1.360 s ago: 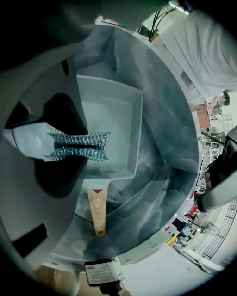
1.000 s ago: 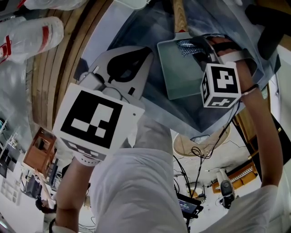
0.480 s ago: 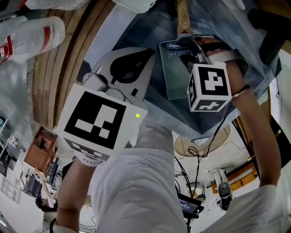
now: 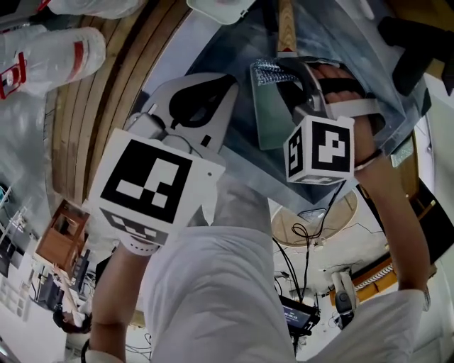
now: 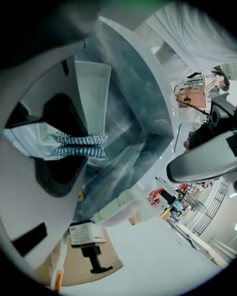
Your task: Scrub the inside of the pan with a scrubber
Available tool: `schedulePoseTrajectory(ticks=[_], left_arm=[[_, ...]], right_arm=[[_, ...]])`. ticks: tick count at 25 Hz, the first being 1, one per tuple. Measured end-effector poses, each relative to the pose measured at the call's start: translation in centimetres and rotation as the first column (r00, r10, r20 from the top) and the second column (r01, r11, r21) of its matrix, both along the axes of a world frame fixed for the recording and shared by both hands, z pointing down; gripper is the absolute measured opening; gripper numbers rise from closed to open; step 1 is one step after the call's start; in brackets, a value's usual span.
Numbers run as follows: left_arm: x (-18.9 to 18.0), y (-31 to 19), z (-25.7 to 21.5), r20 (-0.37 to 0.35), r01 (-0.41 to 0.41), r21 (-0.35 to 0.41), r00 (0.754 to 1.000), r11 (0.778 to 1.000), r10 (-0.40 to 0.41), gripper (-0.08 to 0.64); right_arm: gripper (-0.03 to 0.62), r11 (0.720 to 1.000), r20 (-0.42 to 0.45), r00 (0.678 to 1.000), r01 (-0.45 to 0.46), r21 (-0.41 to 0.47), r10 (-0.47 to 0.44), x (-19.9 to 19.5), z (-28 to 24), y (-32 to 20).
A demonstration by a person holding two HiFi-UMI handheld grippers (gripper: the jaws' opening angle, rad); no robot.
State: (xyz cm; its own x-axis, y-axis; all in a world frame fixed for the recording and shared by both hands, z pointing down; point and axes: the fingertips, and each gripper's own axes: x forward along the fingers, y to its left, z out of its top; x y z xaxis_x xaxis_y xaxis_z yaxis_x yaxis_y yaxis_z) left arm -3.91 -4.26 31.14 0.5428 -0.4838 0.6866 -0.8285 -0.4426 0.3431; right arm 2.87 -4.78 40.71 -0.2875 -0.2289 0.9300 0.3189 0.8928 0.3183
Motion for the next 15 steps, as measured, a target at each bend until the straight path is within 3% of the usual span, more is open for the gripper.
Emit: schedulePoseTrajectory(ticks=[9,12,15], left_arm=[[-0.7,0.8,-5.4,0.002,-0.007,0.064,1.000,0.998,0.007,0.006],[-1.2,1.3,-7.9,-0.005,0.001,0.084,1.000,0.996,0.000,0.006],[-1.8,2.1,-10.6,-0.017,0.014,0.105,1.000,0.994,-0.013,0.006]], right_arm=[[0.135,0.984,0.084,0.982,-0.173,0.048,0.168,0.0,-8.2,1.6],[0.135,0.957,0.151,0.950,-0.285,0.053,0.274,0.5,-11.8,2.1],[0.135,0.910,0.233,0.889,-0.413,0.041,0.393,1.0,-15.7,2.6]])
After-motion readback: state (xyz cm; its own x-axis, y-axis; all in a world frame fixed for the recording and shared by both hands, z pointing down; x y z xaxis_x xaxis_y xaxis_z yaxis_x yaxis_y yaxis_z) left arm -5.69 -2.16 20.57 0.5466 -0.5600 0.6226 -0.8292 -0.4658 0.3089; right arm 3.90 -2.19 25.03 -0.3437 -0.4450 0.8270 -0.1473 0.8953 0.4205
